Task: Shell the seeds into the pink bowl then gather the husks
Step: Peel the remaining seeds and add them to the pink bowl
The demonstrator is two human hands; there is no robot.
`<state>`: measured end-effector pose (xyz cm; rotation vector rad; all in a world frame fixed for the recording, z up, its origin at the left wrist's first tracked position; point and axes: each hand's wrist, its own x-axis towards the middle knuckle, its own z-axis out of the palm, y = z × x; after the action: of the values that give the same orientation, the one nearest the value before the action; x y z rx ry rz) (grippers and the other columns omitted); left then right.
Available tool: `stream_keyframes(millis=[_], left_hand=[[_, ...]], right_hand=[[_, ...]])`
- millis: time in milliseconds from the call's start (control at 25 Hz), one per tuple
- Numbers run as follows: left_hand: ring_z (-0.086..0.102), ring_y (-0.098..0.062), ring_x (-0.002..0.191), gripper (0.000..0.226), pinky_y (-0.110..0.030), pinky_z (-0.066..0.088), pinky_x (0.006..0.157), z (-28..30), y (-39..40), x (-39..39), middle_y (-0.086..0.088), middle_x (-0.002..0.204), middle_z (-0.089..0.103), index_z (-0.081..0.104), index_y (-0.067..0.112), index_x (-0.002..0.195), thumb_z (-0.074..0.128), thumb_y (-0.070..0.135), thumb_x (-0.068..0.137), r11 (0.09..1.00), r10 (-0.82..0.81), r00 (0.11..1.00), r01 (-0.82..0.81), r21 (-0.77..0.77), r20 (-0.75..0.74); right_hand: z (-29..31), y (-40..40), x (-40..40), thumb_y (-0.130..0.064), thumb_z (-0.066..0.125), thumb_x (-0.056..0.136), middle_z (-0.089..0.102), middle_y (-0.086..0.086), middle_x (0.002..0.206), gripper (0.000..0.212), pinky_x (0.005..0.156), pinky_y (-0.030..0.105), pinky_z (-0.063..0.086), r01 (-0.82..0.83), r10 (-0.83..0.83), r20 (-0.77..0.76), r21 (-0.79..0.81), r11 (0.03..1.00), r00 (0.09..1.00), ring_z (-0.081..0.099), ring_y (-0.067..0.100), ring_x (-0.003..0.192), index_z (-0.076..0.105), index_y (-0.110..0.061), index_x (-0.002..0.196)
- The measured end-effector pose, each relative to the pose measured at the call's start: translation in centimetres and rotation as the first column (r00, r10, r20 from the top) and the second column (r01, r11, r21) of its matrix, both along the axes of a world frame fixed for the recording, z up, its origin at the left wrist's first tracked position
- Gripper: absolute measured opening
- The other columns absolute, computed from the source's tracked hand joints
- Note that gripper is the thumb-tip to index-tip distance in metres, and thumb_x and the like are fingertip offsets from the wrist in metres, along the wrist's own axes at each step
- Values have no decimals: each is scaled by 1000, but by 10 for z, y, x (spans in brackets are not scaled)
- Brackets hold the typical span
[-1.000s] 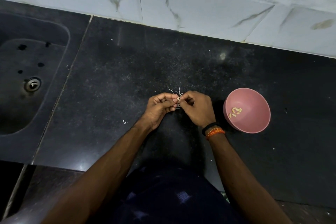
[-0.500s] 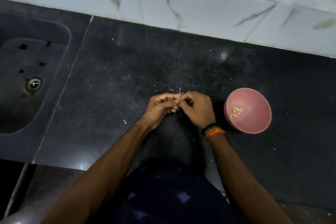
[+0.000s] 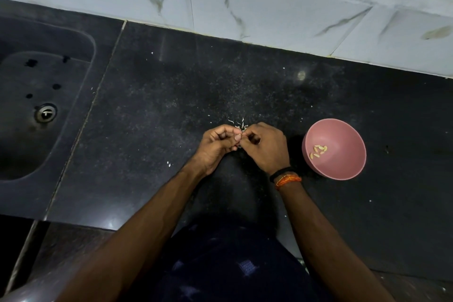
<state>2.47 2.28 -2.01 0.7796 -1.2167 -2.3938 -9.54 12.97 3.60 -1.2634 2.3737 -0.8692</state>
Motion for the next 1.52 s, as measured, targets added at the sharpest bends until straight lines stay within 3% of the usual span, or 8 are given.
stream_keyframes(millis=[520, 800, 920, 1000, 1080, 1240, 1520], left_hand=[[66, -10, 75, 22, -22, 56, 73, 0, 2, -2, -3, 82, 72, 71, 5, 100, 58, -11, 92, 992, 108, 994, -109, 63, 16], [65, -10, 76, 25, -22, 56, 75, 1, 2, 1, -4, 89, 75, 72, 2, 106, 58, -12, 91, 996, 74, 997, -74, 49, 8], [65, -11, 74, 23, -22, 54, 71, 2, 1, 2, -3, 82, 72, 67, 1, 108, 59, -11, 91, 998, 52, 999, -51, 24, -13], [64, -12, 69, 18, -23, 53, 66, 2, 0, 3, -4, 77, 70, 63, 3, 100, 60, -11, 90, 999, 39, 998, -38, 9, -39], [63, -12, 66, 17, -23, 52, 63, 3, 0, 3, -4, 76, 69, 59, 4, 95, 60, -12, 90, 1000, 21, 999, -21, -11, -44], [64, -12, 68, 18, -23, 52, 64, 2, 1, 1, -6, 77, 70, 59, 6, 93, 59, -12, 90, 1000, 20, 999, -21, -17, -33], [64, -14, 75, 12, -25, 52, 69, -1, 0, 1, -8, 83, 70, 63, 2, 99, 60, -7, 92, 1000, 11, 999, -12, -11, -53]], right_hand=[[-4, 4, -5, -20, 76, 84, 70, -6, 85, 2, 78, 37, 57, 109, -112, 68, 40, 993, 991, 66, 11, 77, 78, -22, 85], [-3, 2, -7, -9, 68, 88, 76, -7, 100, 22, 89, 35, 58, 72, -73, 129, 14, 997, 989, 70, 9, 92, 80, -22, 101], [-3, 3, -10, -17, 71, 90, 76, -10, 90, 12, 84, 36, 61, 74, -78, 252, 27, 997, 965, 72, 6, 84, 79, -22, 99], [-1, 4, -11, -15, 72, 92, 76, -7, 86, 9, 75, 39, 64, 78, -76, 415, 14, 997, 907, 73, 10, 76, 78, -17, 99], [0, 6, -10, -13, 73, 93, 76, -2, 88, 11, 70, 38, 64, 64, -63, 482, 14, 998, 874, 74, 12, 74, 77, -13, 102], [-1, 8, -8, -9, 76, 90, 74, -2, 90, 8, 67, 34, 63, 50, -44, 468, -1, 999, 883, 72, 10, 75, 77, -15, 95], [-10, 8, -9, -20, 77, 85, 71, -10, 94, 9, 73, 45, 62, 30, -8, 334, -62, 998, 943, 72, 12, 81, 76, -25, 93]])
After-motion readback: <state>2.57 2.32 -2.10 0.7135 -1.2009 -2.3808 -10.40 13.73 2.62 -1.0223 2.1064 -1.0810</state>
